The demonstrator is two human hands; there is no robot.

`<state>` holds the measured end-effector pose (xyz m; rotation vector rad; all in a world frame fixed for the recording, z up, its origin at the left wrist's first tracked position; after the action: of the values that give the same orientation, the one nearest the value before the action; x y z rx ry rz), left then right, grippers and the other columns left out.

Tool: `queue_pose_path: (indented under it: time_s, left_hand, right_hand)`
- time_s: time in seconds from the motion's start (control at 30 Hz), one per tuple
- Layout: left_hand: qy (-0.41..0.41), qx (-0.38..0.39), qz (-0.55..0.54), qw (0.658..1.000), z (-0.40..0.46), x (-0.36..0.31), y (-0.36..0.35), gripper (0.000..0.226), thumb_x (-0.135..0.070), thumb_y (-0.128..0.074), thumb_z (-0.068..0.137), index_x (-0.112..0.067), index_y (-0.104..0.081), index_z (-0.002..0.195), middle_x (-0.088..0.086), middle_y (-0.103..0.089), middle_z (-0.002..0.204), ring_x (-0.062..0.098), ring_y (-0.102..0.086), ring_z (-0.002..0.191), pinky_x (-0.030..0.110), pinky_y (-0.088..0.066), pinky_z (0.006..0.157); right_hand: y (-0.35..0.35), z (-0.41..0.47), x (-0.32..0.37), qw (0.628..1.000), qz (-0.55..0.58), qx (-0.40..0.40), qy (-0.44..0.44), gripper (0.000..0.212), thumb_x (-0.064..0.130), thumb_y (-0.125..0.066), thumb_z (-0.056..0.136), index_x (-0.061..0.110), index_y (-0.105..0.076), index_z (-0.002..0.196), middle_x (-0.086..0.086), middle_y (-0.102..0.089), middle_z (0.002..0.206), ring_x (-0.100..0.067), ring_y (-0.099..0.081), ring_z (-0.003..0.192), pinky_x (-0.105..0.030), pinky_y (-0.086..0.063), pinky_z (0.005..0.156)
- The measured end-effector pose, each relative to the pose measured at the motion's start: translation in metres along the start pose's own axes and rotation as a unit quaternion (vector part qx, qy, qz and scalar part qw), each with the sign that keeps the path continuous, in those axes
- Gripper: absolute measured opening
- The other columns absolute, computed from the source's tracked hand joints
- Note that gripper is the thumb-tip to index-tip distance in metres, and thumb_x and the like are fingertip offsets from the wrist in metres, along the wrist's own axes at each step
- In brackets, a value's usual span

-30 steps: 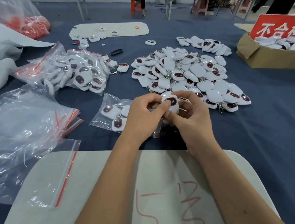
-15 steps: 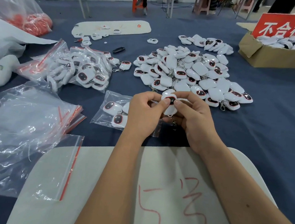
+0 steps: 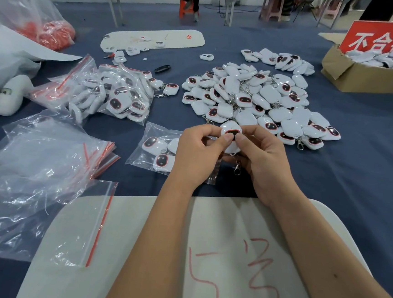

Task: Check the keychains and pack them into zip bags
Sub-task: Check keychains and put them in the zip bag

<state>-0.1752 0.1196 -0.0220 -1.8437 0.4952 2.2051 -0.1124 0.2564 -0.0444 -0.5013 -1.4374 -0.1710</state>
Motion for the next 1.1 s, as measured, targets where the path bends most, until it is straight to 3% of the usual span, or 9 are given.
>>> queue_pose_path:
  time_s: [0.2, 0.3, 0.43, 0.53, 0.6, 0.7, 0.8, 0.9, 1.1]
  left_hand:
    - [-0.004, 0.011, 0.006, 1.0, 0.001, 0.002, -0.002, 0.009, -0.02, -0.075, 0.094, -0.015, -0.079, 0.101, 0.008, -0.078, 0.085, 0.031, -0.076, 0.082, 0.052, -0.064, 0.078]
    - [-0.004, 0.006, 0.021, 1.0, 0.003, 0.005, -0.002, 0.01, -0.021, -0.075, 0.094, -0.014, -0.079, 0.102, 0.005, -0.079, 0.085, 0.029, -0.076, 0.08, 0.052, -0.063, 0.078]
    - [-0.005, 0.006, 0.03, 1.0, 0.005, 0.006, -0.002, 0.012, -0.023, -0.075, 0.094, -0.015, -0.079, 0.102, 0.001, -0.079, 0.086, 0.027, -0.075, 0.084, 0.05, -0.063, 0.079]
    - [-0.035, -0.014, 0.056, 0.998, 0.002, -0.002, -0.002, 0.01, -0.025, -0.074, 0.095, -0.016, -0.078, 0.098, -0.005, -0.077, 0.083, 0.012, -0.072, 0.077, 0.042, -0.062, 0.076]
    - [-0.064, -0.034, 0.078, 0.994, -0.002, -0.01, -0.004, 0.013, -0.027, -0.072, 0.097, -0.015, -0.076, 0.099, -0.004, -0.076, 0.089, 0.012, -0.071, 0.082, 0.039, -0.058, 0.079]
    - [-0.107, -0.091, 0.119, 0.983, -0.009, -0.022, -0.003, 0.015, -0.029, -0.065, 0.1, -0.015, -0.07, 0.098, -0.004, -0.071, 0.096, 0.013, -0.065, 0.088, 0.039, -0.053, 0.082]
    - [-0.144, -0.133, 0.146, 0.97, -0.017, -0.034, -0.003, 0.024, -0.027, -0.066, 0.099, -0.013, -0.059, 0.08, -0.007, -0.06, 0.074, 0.012, -0.056, 0.069, 0.037, -0.048, 0.067]
    - [-0.203, -0.084, 0.177, 0.959, -0.024, -0.049, -0.021, 0.043, -0.025, -0.067, 0.097, -0.015, -0.045, 0.062, -0.007, -0.042, 0.053, 0.015, -0.041, 0.051, 0.036, -0.037, 0.052]
    - [-0.215, -0.041, 0.16, 0.962, -0.027, -0.053, -0.032, 0.041, -0.024, -0.06, 0.095, -0.013, -0.045, 0.058, -0.005, -0.041, 0.05, 0.018, -0.039, 0.05, 0.038, -0.036, 0.05]
  right_hand:
    - [0.003, -0.002, 0.008, 0.997, -0.07, -0.012, 0.033, 0.007, 0.011, -0.063, 0.103, 0.009, -0.071, 0.102, -0.011, -0.078, 0.099, -0.033, -0.077, 0.092, -0.047, -0.063, 0.082]
    - [0.003, -0.001, 0.006, 0.997, -0.065, -0.015, 0.026, 0.007, 0.014, -0.065, 0.101, 0.011, -0.071, 0.102, -0.014, -0.078, 0.1, -0.037, -0.076, 0.1, -0.046, -0.063, 0.082]
    - [0.003, 0.0, 0.007, 0.998, -0.045, -0.019, 0.025, 0.009, 0.02, -0.067, 0.093, 0.013, -0.072, 0.097, -0.025, -0.075, 0.103, -0.048, -0.072, 0.104, -0.061, -0.059, 0.092]
    - [0.003, -0.003, 0.01, 0.999, -0.03, -0.024, 0.025, 0.006, 0.017, -0.067, 0.094, 0.015, -0.073, 0.095, -0.024, -0.075, 0.1, -0.052, -0.07, 0.105, -0.066, -0.055, 0.097]
    - [0.004, -0.004, 0.008, 0.999, -0.01, -0.032, 0.02, 0.007, 0.01, -0.066, 0.098, 0.012, -0.071, 0.095, -0.017, -0.074, 0.09, -0.05, -0.071, 0.097, -0.061, -0.058, 0.094]
    - [0.014, -0.003, 0.006, 0.996, 0.035, -0.079, 0.002, 0.008, 0.006, -0.06, 0.104, 0.006, -0.067, 0.102, -0.009, -0.073, 0.088, -0.028, -0.072, 0.085, -0.042, -0.061, 0.078]
    - [0.021, -0.003, 0.006, 0.993, 0.058, -0.104, -0.003, 0.01, 0.007, -0.058, 0.105, 0.005, -0.067, 0.103, -0.006, -0.071, 0.088, -0.021, -0.07, 0.078, -0.034, -0.058, 0.072]
    - [0.022, -0.003, 0.003, 0.99, 0.085, -0.108, -0.016, 0.014, 0.007, -0.058, 0.105, 0.009, -0.067, 0.096, -0.005, -0.069, 0.082, -0.023, -0.066, 0.078, -0.039, -0.057, 0.078]
    - [0.016, -0.004, 0.006, 0.993, 0.081, -0.086, -0.013, 0.017, 0.005, -0.057, 0.105, 0.011, -0.066, 0.091, -0.003, -0.071, 0.076, -0.02, -0.068, 0.072, -0.033, -0.06, 0.07]
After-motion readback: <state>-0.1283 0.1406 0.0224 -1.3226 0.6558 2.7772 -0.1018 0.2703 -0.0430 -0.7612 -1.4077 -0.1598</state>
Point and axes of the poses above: each hand's wrist, its own z-axis towards the middle knuckle, its own y-axis out of the back of the hand, x = y × z, the point moved 10 cm from there along z, towards the middle knuckle
